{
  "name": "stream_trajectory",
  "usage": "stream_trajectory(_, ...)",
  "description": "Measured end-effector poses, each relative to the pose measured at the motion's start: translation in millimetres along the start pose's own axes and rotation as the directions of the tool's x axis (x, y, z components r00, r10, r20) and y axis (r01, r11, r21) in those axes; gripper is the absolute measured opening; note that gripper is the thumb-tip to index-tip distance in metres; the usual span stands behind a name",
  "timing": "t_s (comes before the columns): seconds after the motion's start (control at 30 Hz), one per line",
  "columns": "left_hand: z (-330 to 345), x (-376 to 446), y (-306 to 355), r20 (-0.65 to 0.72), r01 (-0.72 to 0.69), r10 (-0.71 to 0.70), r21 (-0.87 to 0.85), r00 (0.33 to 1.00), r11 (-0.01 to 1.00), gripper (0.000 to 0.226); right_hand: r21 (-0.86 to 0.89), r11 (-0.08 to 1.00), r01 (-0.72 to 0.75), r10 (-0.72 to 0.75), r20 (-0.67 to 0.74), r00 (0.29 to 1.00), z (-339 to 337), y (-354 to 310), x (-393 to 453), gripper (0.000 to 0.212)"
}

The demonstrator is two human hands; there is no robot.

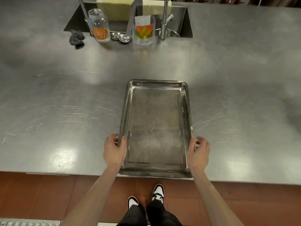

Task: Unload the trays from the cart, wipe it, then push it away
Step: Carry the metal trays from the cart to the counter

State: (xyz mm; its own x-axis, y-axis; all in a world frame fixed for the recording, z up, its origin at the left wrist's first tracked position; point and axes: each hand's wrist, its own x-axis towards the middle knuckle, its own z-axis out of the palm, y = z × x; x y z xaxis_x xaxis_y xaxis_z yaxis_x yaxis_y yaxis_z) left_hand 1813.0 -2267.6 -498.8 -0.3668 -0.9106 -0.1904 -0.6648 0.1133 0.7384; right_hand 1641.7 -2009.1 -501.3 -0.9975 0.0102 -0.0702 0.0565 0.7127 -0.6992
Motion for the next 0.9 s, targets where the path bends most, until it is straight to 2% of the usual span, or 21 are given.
stream_trajectory(0.07, -5, -2, 12, -0.019, -0.043, 0.042, -0.055, 0.999, 0.998, 0.039, 0.062, 0.996, 0.066, -0.065, -0.021, 0.998, -6, -14, -2, 0.052)
stream_trajectory(0.13, -14, -7, 37, -0.003, -0.094, 0.095, -0.165, 0.996, 0.982, 0.043, 0.172, 0.977, 0.129, -0.129, -0.01, 0.992, -20, -35, -4, 0.062)
stream_trajectory(0.27, -30, -19, 99, 0.031, -0.239, 0.276, -0.413, 0.961, 0.879, 0.041, 0.426, 0.877, 0.222, -0.269, 0.052, 0.962, -47, -80, -8, 0.048)
stream_trajectory(0.43, -42, -30, 175, -0.086, -0.417, 0.448, -0.552, 0.89, 0.722, 0.043, 0.608, 0.697, 0.379, -0.407, -0.099, 0.908, -94, -131, 4, 0.059)
stream_trajectory(0.53, -50, -31, 208, -0.114, -0.47, 0.505, -0.58, 0.856, 0.665, 0.044, 0.64, 0.614, 0.462, -0.466, -0.178, 0.867, -123, -163, 12, 0.069)
stream_trajectory(0.7, -64, -29, 249, -0.104, -0.534, 0.612, -0.615, 0.784, 0.58, 0.053, 0.622, 0.523, 0.583, -0.571, -0.253, 0.781, -159, -204, 19, 0.072)
stream_trajectory(0.9, -66, -21, 291, -0.041, -0.566, 0.724, -0.654, 0.689, 0.501, 0.053, 0.563, 0.515, 0.647, -0.578, -0.329, 0.746, -184, -234, 21, 0.077)
